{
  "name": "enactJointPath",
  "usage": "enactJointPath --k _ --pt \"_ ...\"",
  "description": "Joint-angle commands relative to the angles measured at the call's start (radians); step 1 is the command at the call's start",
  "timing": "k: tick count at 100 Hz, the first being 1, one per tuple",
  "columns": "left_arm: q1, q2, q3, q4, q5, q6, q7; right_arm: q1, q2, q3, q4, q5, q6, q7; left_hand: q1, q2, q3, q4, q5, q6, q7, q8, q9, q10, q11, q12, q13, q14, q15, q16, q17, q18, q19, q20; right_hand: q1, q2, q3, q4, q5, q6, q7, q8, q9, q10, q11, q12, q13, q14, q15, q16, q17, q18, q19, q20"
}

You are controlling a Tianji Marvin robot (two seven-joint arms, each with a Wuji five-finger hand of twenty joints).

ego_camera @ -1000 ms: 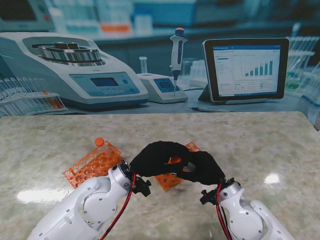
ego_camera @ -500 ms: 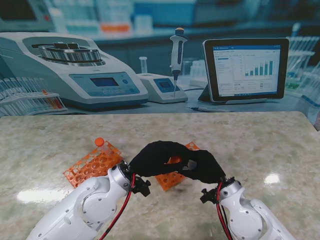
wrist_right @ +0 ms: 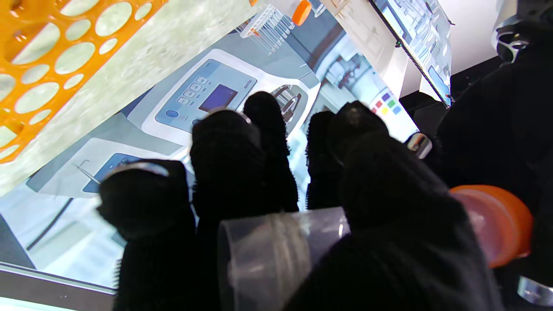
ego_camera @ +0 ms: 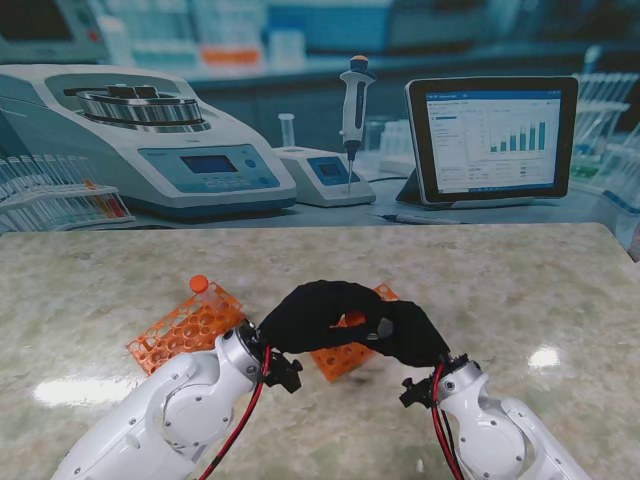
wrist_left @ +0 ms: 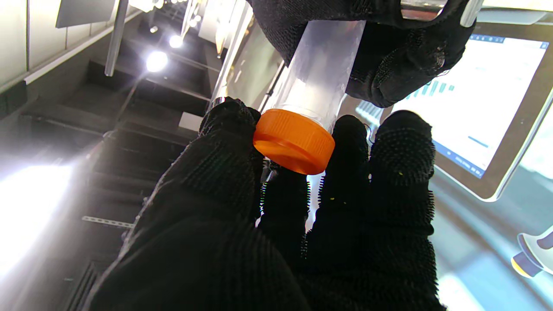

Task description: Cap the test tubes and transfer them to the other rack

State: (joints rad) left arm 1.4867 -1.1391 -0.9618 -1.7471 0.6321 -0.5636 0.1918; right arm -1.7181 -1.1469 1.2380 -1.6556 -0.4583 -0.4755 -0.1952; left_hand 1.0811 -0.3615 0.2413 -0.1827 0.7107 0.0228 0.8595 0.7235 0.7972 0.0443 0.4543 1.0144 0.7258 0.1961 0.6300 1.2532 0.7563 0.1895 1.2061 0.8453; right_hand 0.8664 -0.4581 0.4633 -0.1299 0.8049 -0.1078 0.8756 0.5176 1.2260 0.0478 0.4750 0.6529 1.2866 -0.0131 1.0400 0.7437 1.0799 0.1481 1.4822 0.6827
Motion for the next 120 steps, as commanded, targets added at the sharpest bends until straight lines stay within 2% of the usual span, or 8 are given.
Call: enactJointPath --k 1,33,53,63,93,108,114,120 --pt "0.006 0.004 0.001 -0.013 -0.002 -0.004 -0.011 -0.005 -0.001 -0.001 -0.002 -0.002 0.016 -0.005 0.21 0.16 0.394 0.053 0.121 -0.087 0.164 0.039 0.006 -0.017 0.003 -0.009 0.08 -0.184 0.071 0.005 0.0 -0.014 -0.005 0.03 0.093 0.182 0.039 -0.04 -0.029 0.023 0.024 0.026 0.04 0.02 0.008 -0.015 0.031 -0.013 0.035 0.018 0.019 0.008 0.041 0.013" --pt "0.006 0.011 -0.004 -0.016 -0.018 0.016 -0.047 0.0 -0.006 -0.008 0.004 -0.027 0.021 -0.041 0.21 0.162 0.23 0.09 0.043 -0.065 -0.124 -0.166 -0.043 0.003 -0.137 -0.107 0.049 -0.142 -0.07 -0.068 -0.095 -0.052 -0.012 0.031 -0.024 0.179 0.217 -0.086 0.008 0.02 0.005 0.1 0.119 -0.007 0.005 -0.049 0.035 -0.083 0.144 0.054 0.045 -0.058 0.133 0.047" --pt "0.003 0.012 -0.006 -0.016 -0.01 0.019 -0.048 0.0 -0.006 -0.008 0.005 -0.035 0.014 -0.043 0.19 0.166 -0.145 0.182 -0.051 -0.079 -0.274 -0.288 -0.108 0.012 -0.201 -0.164 -0.042 -0.14 -0.111 -0.229 -0.214 -0.016 -0.013 0.054 -0.041 0.173 0.227 -0.091 0.021 0.004 0.003 0.112 0.131 -0.009 0.0 -0.056 0.036 -0.091 0.162 0.06 0.05 -0.068 0.148 0.051" --pt "0.002 0.014 -0.009 -0.017 -0.006 0.023 -0.055 -0.001 -0.005 -0.006 0.004 -0.036 0.008 -0.041 0.095 0.135 -0.191 0.18 -0.084 -0.084 -0.323 -0.283 -0.167 0.006 -0.164 -0.411 -0.092 -0.129 -0.133 -0.313 -0.288 0.018 -0.044 0.061 -0.045 0.167 0.226 -0.093 0.023 -0.001 0.001 0.112 0.134 -0.009 -0.002 -0.058 0.035 -0.092 0.166 0.061 0.051 -0.071 0.152 0.051" --pt "-0.009 0.022 -0.006 -0.003 -0.015 0.028 -0.093 -0.006 -0.004 -0.003 0.001 -0.041 -0.008 -0.04 -0.035 0.075 -0.214 0.171 -0.108 -0.127 -0.348 -0.236 -0.19 -0.002 -0.19 -0.452 -0.124 -0.11 -0.187 -0.359 -0.347 0.048 -0.174 -0.017 -0.045 0.16 0.218 -0.092 0.026 -0.009 0.0 0.104 0.136 -0.007 -0.005 -0.06 0.035 -0.093 0.175 0.063 0.053 -0.079 0.159 0.051" --pt "-0.019 0.023 0.001 0.005 -0.002 0.029 -0.093 -0.009 -0.003 -0.001 -0.002 -0.043 -0.015 -0.039 0.052 0.027 -0.102 0.167 -0.105 -0.147 -0.327 -0.247 -0.182 -0.017 -0.181 -0.454 -0.083 -0.157 -0.154 -0.343 -0.291 0.011 -0.155 -0.07 -0.042 0.158 0.211 -0.09 0.025 -0.014 0.001 0.099 0.138 -0.009 -0.005 -0.06 0.035 -0.093 0.178 0.064 0.053 -0.079 0.161 0.05" --pt "-0.021 0.024 0.003 0.006 0.002 0.03 -0.093 -0.011 -0.003 0.0 -0.003 -0.044 -0.019 -0.039 0.128 0.033 -0.014 0.166 -0.096 -0.14 -0.311 -0.255 -0.171 -0.028 -0.172 -0.387 -0.034 -0.167 -0.162 -0.109 -0.259 -0.009 -0.13 -0.09 -0.042 0.158 0.209 -0.089 0.025 -0.014 0.002 0.098 0.138 -0.007 -0.005 -0.059 0.035 -0.093 0.178 0.064 0.053 -0.08 0.162 0.049" --pt "-0.024 0.024 0.006 0.009 0.003 0.03 -0.093 -0.013 -0.003 0.001 -0.005 -0.046 -0.022 -0.04 0.202 0.049 0.003 0.184 -0.09 -0.132 -0.297 -0.258 -0.136 -0.046 -0.186 -0.251 0.023 -0.184 -0.171 -0.059 -0.223 -0.028 -0.109 -0.1 -0.041 0.159 0.207 -0.089 0.024 -0.013 0.003 0.096 0.138 -0.009 -0.004 -0.059 0.035 -0.094 0.177 0.063 0.053 -0.081 0.162 0.049"
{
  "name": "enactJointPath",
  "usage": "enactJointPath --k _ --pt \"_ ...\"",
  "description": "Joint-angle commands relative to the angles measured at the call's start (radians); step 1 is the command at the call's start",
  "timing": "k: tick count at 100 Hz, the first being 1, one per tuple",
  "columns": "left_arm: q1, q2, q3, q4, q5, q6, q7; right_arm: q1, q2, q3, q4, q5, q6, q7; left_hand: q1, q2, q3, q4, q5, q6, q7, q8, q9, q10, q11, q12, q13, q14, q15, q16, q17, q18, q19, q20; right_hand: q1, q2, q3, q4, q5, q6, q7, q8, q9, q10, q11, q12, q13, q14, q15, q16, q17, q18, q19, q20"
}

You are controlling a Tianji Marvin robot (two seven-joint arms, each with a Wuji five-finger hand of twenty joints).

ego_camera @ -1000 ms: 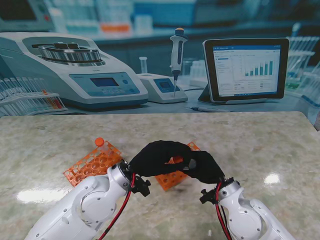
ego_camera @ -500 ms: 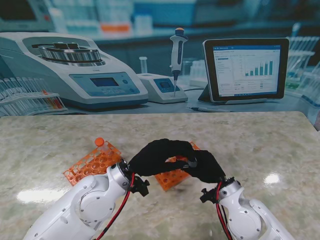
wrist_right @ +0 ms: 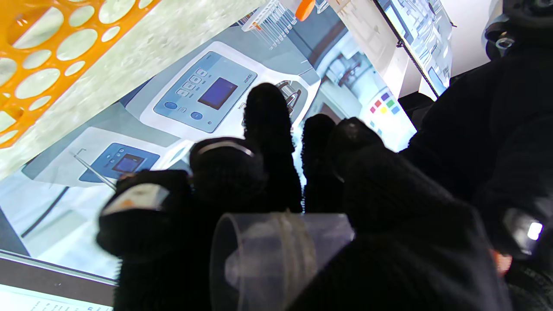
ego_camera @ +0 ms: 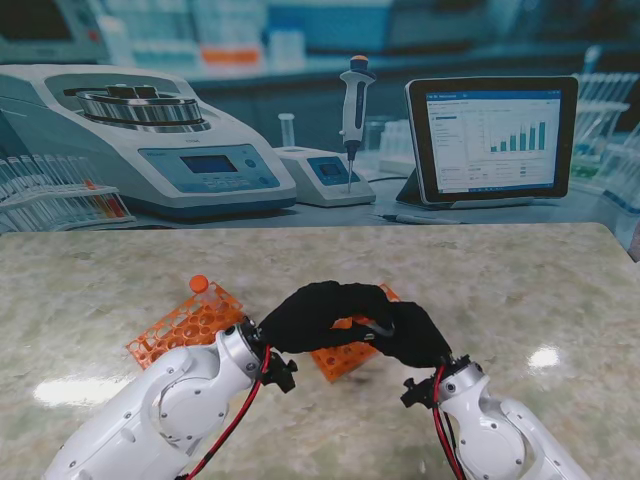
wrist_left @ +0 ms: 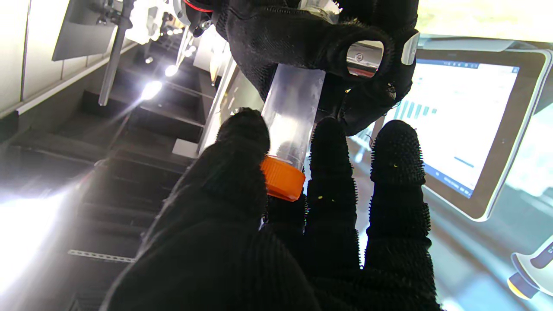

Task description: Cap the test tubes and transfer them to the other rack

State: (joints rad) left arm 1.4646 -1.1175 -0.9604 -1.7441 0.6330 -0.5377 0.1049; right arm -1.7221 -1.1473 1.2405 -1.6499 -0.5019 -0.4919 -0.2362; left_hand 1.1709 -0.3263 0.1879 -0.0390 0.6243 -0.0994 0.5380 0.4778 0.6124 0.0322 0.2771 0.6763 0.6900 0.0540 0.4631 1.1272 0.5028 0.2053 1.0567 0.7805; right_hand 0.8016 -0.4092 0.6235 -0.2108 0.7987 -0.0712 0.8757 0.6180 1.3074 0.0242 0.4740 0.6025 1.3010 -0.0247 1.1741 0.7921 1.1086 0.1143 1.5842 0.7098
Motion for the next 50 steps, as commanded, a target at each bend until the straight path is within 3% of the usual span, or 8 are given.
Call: enactJointPath --k 1,9,16,23,35,50 --pt "-0.002 0.002 0.005 0.007 0.001 0.004 -0.006 -0.01 -0.003 -0.002 -0.011 -0.002 -0.006 0.001 0.116 0.018 0.068 0.043 -0.003 -0.007 0.026 -0.012 0.052 -0.036 -0.009 0.093 0.063 -0.044 -0.002 0.07 0.036 -0.046 0.044 -0.035 0.024 0.11 0.047 -0.008 0.03 -0.051 0.003 -0.005 0.057 0.016 -0.003 -0.008 0.021 -0.082 0.043 0.014 0.024 -0.048 0.06 0.022" --pt "-0.007 0.002 0.012 0.01 -0.013 0.008 -0.017 -0.012 -0.003 -0.001 -0.013 -0.004 -0.011 0.0 0.12 0.059 0.119 0.036 -0.013 0.013 0.037 -0.01 0.055 -0.063 -0.007 0.123 0.061 -0.043 0.039 0.099 0.051 -0.056 0.076 -0.029 0.026 0.112 0.044 -0.006 0.029 -0.054 0.003 -0.006 0.056 0.016 -0.003 -0.007 0.021 -0.082 0.044 0.014 0.024 -0.049 0.06 0.021" --pt "-0.013 0.002 0.019 0.016 -0.022 0.011 -0.022 -0.014 -0.002 0.0 -0.015 -0.004 -0.015 0.0 0.12 0.145 0.179 0.013 -0.011 0.009 0.085 0.017 0.083 -0.071 0.019 0.175 0.079 -0.096 0.164 0.066 0.084 -0.066 0.145 -0.007 0.028 0.114 0.04 -0.005 0.027 -0.056 0.004 -0.006 0.054 0.013 -0.002 -0.006 0.021 -0.083 0.043 0.014 0.024 -0.05 0.06 0.021" --pt "-0.018 -0.001 0.029 0.022 -0.031 0.015 -0.018 -0.016 -0.002 0.0 -0.018 -0.003 -0.019 0.001 0.12 0.158 0.244 0.001 -0.016 0.007 0.133 0.05 0.095 -0.066 0.057 0.216 0.083 -0.105 0.258 0.064 0.1 -0.052 0.222 0.022 0.031 0.119 0.035 -0.003 0.024 -0.063 0.004 -0.004 0.053 0.011 0.001 -0.003 0.021 -0.084 0.042 0.013 0.024 -0.051 0.06 0.02" --pt "-0.023 -0.002 0.039 0.026 -0.029 0.024 -0.015 -0.019 -0.001 0.0 -0.021 0.001 -0.025 0.006 0.12 0.171 0.322 -0.022 -0.065 -0.008 0.324 0.207 0.141 -0.044 0.175 0.414 0.058 -0.125 0.472 0.111 0.118 -0.063 0.404 0.125 0.041 0.125 0.016 0.002 0.018 -0.065 0.004 0.002 0.047 0.014 0.01 0.006 0.021 -0.084 0.041 0.011 0.024 -0.052 0.058 0.018" --pt "-0.025 -0.001 0.047 0.025 -0.045 0.033 -0.029 -0.021 -0.001 0.001 -0.024 0.007 -0.031 0.013 0.12 0.205 0.336 -0.021 -0.099 -0.021 0.486 0.356 0.183 -0.04 0.305 0.527 0.068 -0.141 0.655 0.118 0.156 -0.067 0.532 0.189 0.056 0.129 -0.017 0.008 0.011 -0.065 0.002 -0.004 0.042 0.015 0.013 0.011 0.021 -0.081 0.037 0.008 0.023 -0.052 0.049 0.012"
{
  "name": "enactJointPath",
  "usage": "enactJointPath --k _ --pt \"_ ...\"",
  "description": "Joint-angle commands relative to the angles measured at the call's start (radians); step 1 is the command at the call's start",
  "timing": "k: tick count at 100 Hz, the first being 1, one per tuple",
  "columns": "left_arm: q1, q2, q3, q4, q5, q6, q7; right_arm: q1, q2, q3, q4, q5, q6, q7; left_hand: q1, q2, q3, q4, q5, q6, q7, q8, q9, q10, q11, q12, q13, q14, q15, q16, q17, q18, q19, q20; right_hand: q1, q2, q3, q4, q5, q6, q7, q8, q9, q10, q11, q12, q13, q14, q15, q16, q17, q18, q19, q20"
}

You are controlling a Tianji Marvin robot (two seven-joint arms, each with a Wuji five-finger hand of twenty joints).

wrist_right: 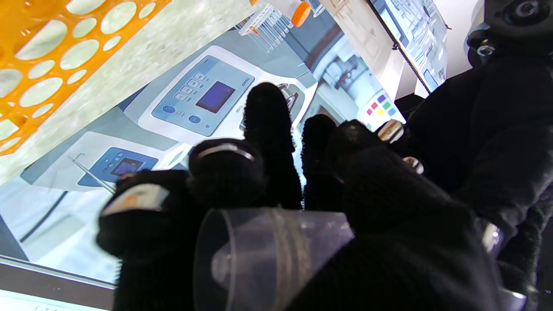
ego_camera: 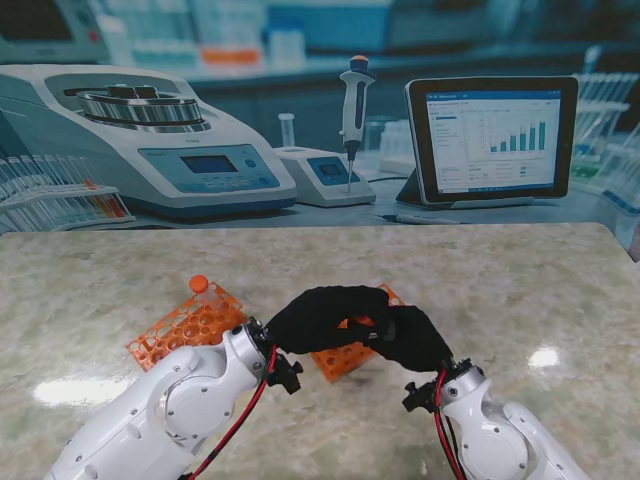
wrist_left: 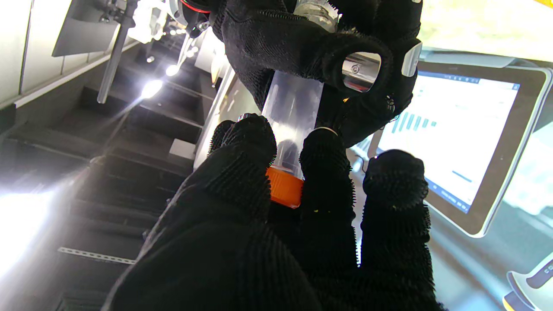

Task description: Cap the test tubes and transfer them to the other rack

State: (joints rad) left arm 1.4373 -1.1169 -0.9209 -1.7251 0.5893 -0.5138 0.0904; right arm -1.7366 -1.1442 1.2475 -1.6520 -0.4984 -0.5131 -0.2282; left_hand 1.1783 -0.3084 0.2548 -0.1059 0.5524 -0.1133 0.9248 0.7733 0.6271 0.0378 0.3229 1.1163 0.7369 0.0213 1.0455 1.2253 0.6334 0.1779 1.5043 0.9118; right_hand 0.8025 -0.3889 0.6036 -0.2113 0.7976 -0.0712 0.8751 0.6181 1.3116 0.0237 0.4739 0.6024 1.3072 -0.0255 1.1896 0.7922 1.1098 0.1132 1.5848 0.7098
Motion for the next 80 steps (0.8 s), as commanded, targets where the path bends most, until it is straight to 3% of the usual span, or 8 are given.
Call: enactJointPath --k 1,30,47,64,80 --pt "0.002 -0.002 0.008 0.006 -0.002 0.01 -0.015 -0.007 -0.004 -0.006 -0.022 0.004 -0.01 0.005 0.113 0.19 0.269 0.047 -0.028 -0.008 0.107 0.069 0.17 -0.046 0.266 0.089 0.021 -0.109 0.08 0.019 0.028 -0.04 0.087 0.058 0.056 0.11 0.001 0.009 0.011 -0.065 0.003 -0.005 0.037 0.016 0.013 0.011 0.015 -0.08 0.022 0.008 0.021 -0.05 0.048 0.012" --pt "-0.002 -0.001 0.011 0.01 -0.021 0.008 -0.026 -0.016 -0.005 -0.003 -0.031 0.01 -0.021 0.004 0.113 0.238 0.292 0.061 0.005 -0.043 0.265 0.26 0.208 -0.059 0.396 0.014 0.045 -0.174 0.178 -0.011 0.086 -0.016 0.035 0.026 0.092 0.097 -0.071 0.022 -0.005 -0.068 0.002 -0.04 0.008 0.018 0.005 0.014 0.014 -0.067 -0.023 -0.013 0.011 -0.039 0.011 -0.004" --pt "-0.002 0.001 0.005 0.004 -0.026 -0.003 -0.035 -0.018 -0.004 -0.004 -0.033 0.022 -0.023 0.011 0.113 0.231 0.3 0.059 0.046 -0.056 0.282 0.301 0.228 -0.061 0.41 0.007 0.057 -0.187 0.175 -0.033 0.113 -0.011 -0.02 0.016 0.045 -0.024 -0.141 0.054 -0.036 -0.073 -0.008 -0.07 -0.049 0.012 -0.026 -0.004 0.008 -0.001 -0.181 -0.075 -0.027 0.039 -0.122 -0.056" --pt "0.003 0.007 -0.009 -0.013 -0.048 -0.009 -0.068 -0.017 -0.002 -0.005 -0.034 0.015 -0.01 0.017 0.113 0.228 0.304 0.06 0.082 -0.071 0.309 0.349 0.238 -0.058 0.41 0.01 0.065 -0.185 0.175 -0.044 0.129 -0.014 -0.039 0.021 -0.014 -0.039 -0.182 0.071 -0.128 -0.055 -0.06 -0.101 -0.16 0.009 -0.088 -0.036 -0.021 0.048 -0.477 -0.125 -0.203 0.087 -0.29 -0.056" --pt "0.007 0.012 -0.018 -0.023 -0.055 -0.015 -0.085 -0.017 -0.001 -0.006 -0.034 0.011 -0.004 0.02 0.113 0.225 0.309 0.061 0.107 -0.077 0.329 0.382 0.244 -0.056 0.414 0.013 0.067 -0.184 0.179 -0.047 0.131 -0.01 -0.044 0.024 -0.096 -0.022 -0.16 0.094 -0.11 -0.007 -0.285 -0.046 -0.241 0.012 -0.144 -0.083 -0.115 0.073 -0.645 -0.112 -0.367 0.123 -0.367 -0.048"
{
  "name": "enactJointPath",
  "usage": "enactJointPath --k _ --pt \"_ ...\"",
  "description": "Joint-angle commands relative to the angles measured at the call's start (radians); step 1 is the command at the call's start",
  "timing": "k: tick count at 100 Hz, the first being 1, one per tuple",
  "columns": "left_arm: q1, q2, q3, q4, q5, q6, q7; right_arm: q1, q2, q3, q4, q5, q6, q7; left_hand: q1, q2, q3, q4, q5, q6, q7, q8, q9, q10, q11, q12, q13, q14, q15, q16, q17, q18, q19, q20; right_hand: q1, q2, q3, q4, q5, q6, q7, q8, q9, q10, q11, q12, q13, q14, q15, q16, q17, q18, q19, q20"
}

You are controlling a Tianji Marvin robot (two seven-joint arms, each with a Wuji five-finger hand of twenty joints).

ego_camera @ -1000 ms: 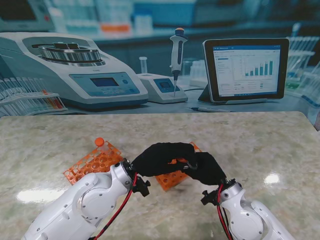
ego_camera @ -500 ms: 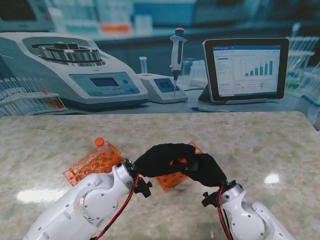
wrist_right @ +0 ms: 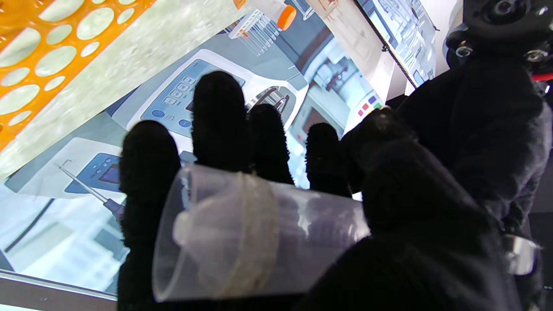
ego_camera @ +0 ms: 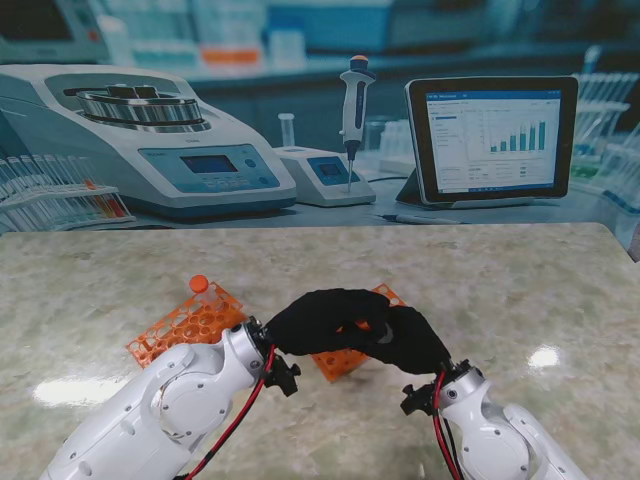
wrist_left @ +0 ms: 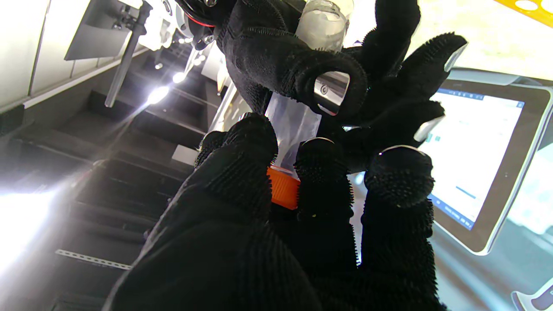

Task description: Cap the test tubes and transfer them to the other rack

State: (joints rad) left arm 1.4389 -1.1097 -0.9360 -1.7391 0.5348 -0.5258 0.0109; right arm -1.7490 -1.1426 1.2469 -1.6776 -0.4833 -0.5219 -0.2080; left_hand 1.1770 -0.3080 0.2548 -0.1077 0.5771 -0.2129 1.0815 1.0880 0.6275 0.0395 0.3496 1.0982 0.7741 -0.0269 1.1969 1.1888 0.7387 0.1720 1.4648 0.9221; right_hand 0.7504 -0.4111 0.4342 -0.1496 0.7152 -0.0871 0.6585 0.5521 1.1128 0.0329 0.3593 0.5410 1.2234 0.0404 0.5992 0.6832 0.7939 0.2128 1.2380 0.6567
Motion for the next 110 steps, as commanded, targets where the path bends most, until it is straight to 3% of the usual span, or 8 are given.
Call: enactJointPath --k 1,6,18,49,71,87,110 --pt "0.005 0.005 -0.004 -0.01 -0.001 -0.003 -0.007 -0.004 -0.002 -0.005 -0.009 -0.005 0.005 -0.001 0.114 0.225 0.309 0.063 0.082 0.022 0.172 0.069 0.243 -0.057 0.387 0.031 0.03 -0.136 0.027 -0.011 0.025 -0.004 -0.005 0.014 -0.054 0.0 0.02 0.034 -0.024 0.012 -0.099 0.044 -0.046 0.004 -0.033 -0.027 -0.036 0.009 -0.065 -0.004 -0.06 0.024 -0.023 0.003" --pt "0.007 0.006 -0.008 -0.015 -0.001 -0.004 -0.012 -0.004 -0.002 -0.005 -0.008 -0.01 0.007 -0.003 0.114 0.224 0.309 0.063 0.087 0.021 0.176 0.077 0.244 -0.057 0.388 0.032 0.031 -0.136 0.028 -0.012 0.026 -0.003 -0.006 0.015 -0.105 0.011 0.052 0.071 -0.019 0.03 -0.192 0.076 -0.082 0.005 -0.057 -0.046 -0.087 0.021 -0.122 -0.027 -0.126 0.035 -0.049 -0.008" --pt "0.013 0.011 -0.021 -0.027 -0.001 -0.005 -0.028 -0.003 -0.003 -0.006 -0.006 -0.018 0.011 -0.011 0.114 0.225 0.309 0.063 0.093 0.022 0.178 0.091 0.244 -0.056 0.389 0.034 0.029 -0.135 0.032 -0.012 0.026 -0.003 -0.007 0.016 -0.146 0.01 0.043 0.075 -0.046 0.056 -0.272 0.072 -0.142 0.02 -0.113 -0.095 -0.186 0.039 -0.221 -0.084 -0.248 0.056 -0.091 -0.036" --pt "0.029 0.018 -0.046 -0.039 0.001 -0.005 -0.047 0.003 -0.004 -0.007 0.002 -0.029 0.011 -0.018 0.114 0.223 0.311 0.064 0.115 0.016 0.184 0.128 0.249 -0.055 0.392 0.037 0.029 -0.136 0.035 -0.015 0.023 0.001 -0.015 0.02 -0.172 0.008 0.003 0.074 -0.047 0.056 -0.325 0.004 -0.206 0.034 -0.174 -0.173 -0.313 0.061 -0.307 -0.16 -0.393 0.091 -0.138 -0.074" --pt "0.039 0.024 -0.062 -0.051 -0.005 -0.005 -0.071 0.006 -0.005 -0.007 0.007 -0.036 0.017 -0.027 0.114 0.222 0.312 0.064 0.12 0.018 0.183 0.138 0.25 -0.055 0.392 0.039 0.03 -0.134 0.037 -0.014 0.022 0.004 -0.019 0.021 -0.196 0.022 -0.031 0.076 -0.102 0.058 -0.357 -0.075 -0.277 0.031 -0.209 -0.221 -0.421 0.075 -0.363 -0.218 -0.49 0.099 -0.184 -0.096" --pt "0.05 0.027 -0.075 -0.06 0.002 -0.008 -0.077 0.009 -0.006 -0.007 0.009 -0.038 0.024 -0.031 0.114 0.222 0.313 0.064 0.122 0.015 0.183 0.144 0.251 -0.054 0.393 0.04 0.029 -0.134 0.037 -0.015 0.022 0.005 -0.02 0.023 -0.232 0.044 -0.049 0.077 -0.142 0.085 -0.366 -0.11 -0.334 0.037 -0.249 -0.278 -0.531 0.095 -0.431 -0.307 -0.571 0.108 -0.283 -0.184" --pt "0.061 0.031 -0.092 -0.067 0.01 -0.008 -0.087 0.013 -0.002 -0.002 0.009 -0.038 0.047 -0.015 0.114 0.222 0.313 0.063 0.126 0.015 0.183 0.149 0.252 -0.055 0.393 0.041 0.029 -0.132 0.038 -0.014 0.021 0.007 -0.023 0.024 -0.278 0.074 -0.061 0.079 -0.165 0.091 -0.372 -0.125 -0.374 0.05 -0.276 -0.351 -0.6 0.134 -0.468 -0.41 -0.617 0.122 -0.351 -0.302"
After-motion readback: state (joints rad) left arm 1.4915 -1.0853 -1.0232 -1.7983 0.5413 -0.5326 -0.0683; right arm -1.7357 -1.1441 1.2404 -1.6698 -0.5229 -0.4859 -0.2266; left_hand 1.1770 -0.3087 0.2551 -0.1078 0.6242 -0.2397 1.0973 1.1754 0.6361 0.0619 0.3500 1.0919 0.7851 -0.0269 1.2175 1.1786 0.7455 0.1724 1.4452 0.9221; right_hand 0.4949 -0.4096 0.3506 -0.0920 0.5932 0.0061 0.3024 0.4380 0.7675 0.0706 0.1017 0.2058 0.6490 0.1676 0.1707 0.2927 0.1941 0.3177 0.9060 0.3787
